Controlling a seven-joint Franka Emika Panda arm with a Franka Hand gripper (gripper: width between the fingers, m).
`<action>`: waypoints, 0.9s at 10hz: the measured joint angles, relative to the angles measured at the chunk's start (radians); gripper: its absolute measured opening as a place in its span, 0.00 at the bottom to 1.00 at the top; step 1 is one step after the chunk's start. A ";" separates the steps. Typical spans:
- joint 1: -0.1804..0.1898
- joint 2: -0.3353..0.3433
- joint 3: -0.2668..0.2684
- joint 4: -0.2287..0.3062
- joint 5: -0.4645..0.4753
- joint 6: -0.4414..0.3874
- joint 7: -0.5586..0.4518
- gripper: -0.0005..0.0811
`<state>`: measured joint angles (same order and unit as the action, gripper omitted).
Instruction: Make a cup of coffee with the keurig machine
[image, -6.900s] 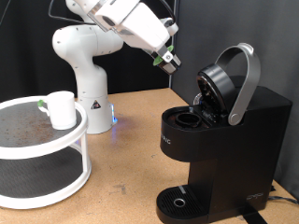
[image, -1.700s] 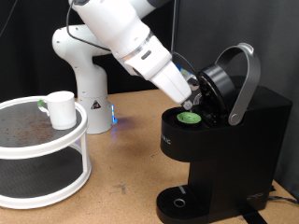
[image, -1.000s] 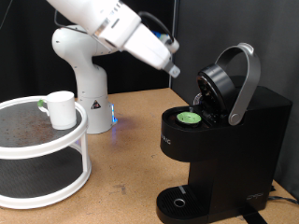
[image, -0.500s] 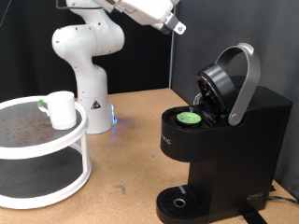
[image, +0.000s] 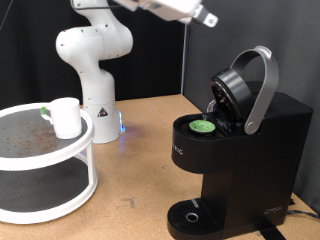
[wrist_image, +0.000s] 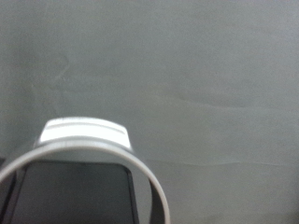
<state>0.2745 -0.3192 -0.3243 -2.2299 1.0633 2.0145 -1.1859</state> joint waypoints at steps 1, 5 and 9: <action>0.007 0.006 0.025 0.013 -0.003 0.004 0.047 0.99; 0.017 0.033 0.098 0.047 -0.018 0.077 0.157 0.99; 0.033 0.042 0.119 0.065 0.034 0.047 0.152 0.99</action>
<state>0.3075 -0.2777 -0.2054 -2.1647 1.0977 2.0616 -1.0336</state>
